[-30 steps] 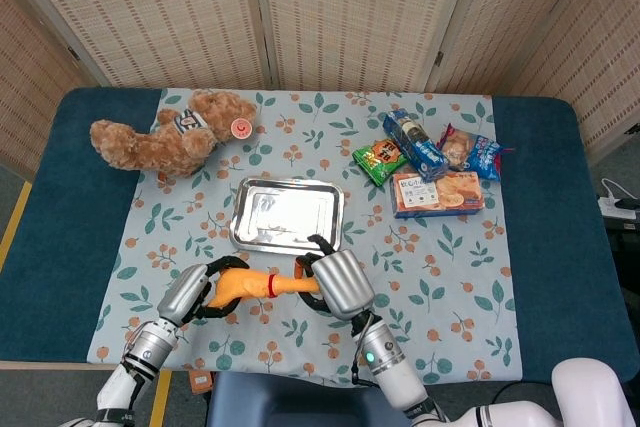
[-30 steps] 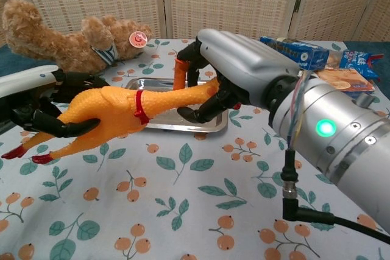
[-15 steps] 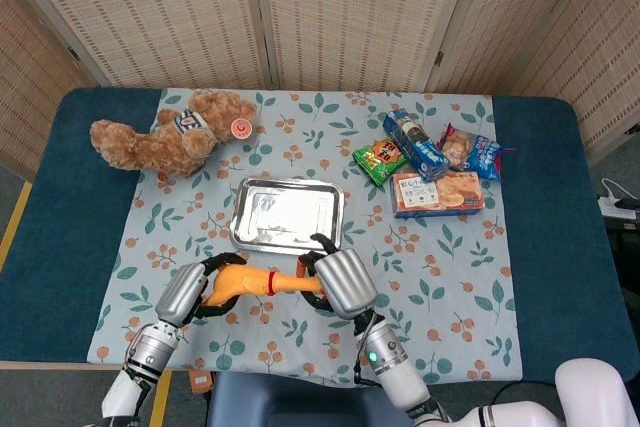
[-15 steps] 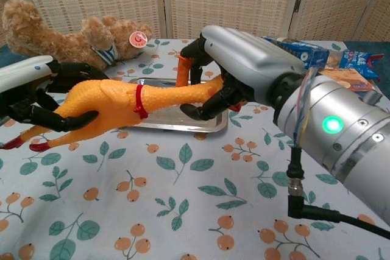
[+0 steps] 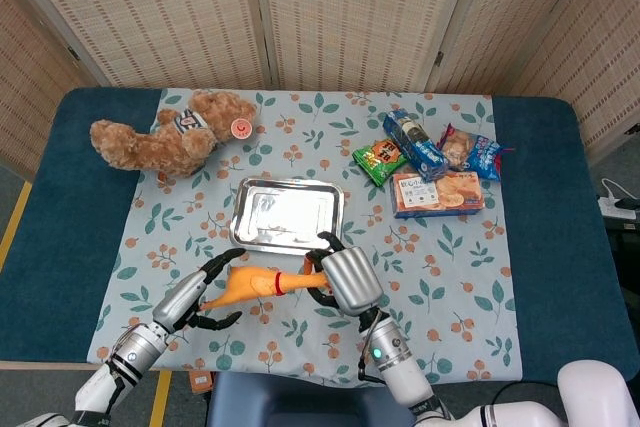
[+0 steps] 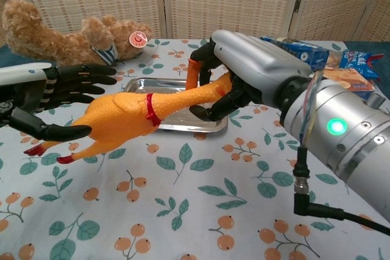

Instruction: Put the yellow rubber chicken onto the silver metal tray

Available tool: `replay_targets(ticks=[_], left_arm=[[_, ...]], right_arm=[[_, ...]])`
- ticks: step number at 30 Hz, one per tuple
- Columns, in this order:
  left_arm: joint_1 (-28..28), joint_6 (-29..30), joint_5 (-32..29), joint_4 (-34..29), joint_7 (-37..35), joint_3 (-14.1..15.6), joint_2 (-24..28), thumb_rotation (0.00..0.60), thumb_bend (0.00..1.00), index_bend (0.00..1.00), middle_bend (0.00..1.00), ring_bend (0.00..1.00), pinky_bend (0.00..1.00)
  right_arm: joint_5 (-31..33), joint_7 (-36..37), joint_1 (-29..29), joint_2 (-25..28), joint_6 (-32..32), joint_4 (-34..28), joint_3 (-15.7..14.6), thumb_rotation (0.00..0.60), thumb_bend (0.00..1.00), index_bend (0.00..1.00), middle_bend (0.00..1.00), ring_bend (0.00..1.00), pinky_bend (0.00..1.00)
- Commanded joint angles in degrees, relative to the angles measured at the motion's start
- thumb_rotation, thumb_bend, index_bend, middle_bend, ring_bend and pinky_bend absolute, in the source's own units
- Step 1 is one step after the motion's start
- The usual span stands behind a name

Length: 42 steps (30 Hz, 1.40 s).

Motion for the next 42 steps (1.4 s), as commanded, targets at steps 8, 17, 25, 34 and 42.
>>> replay_targets(ticks=[8, 17, 25, 34, 42], left_arm=[[2.85, 4.87, 7.59, 3.57, -4.94, 2.04, 8.63, 0.6, 0.3, 0.0, 0.0, 0.0, 0.02], [9.82, 13.03, 6.76, 14.12, 0.72, 5.26, 8.38, 0.6, 0.31, 0.0, 0.0, 0.0, 0.02], [14.72, 19.19, 6.44, 22.07, 6.66, 6.28, 3.74, 0.6, 0.31, 0.0, 0.0, 0.0, 0.02], [17.18, 23.38, 5.85, 26.76, 6.26, 4.84, 0.39, 0.6, 0.31, 0.0, 0.0, 0.0, 0.02], [17.89, 24.92, 7.21, 27.97, 4.56, 4.61, 0.17, 0.6, 0.31, 0.0, 0.0, 0.0, 0.02]], right_arm=[[-1.68, 5.31, -0.06, -3.65, 3.65, 7.86, 4.67, 0.6, 0.35, 0.89, 0.58, 0.59, 0.73], [-0.55, 16.88, 4.22, -12.95, 3.53, 31.34, 13.18, 0.6, 0.35, 0.9, 0.58, 0.59, 0.73], [-0.19, 31.11, 8.78, -20.92, 0.16, 52.09, 15.6, 0.6, 0.35, 0.91, 0.59, 0.59, 0.73], [0.21, 46.71, 13.09, -25.5, -1.61, 64.78, 13.07, 0.6, 0.35, 0.91, 0.59, 0.59, 0.71], [5.77, 43.61, 15.2, -25.5, -5.35, 66.0, 9.0, 0.6, 0.34, 0.67, 0.54, 0.44, 0.57]])
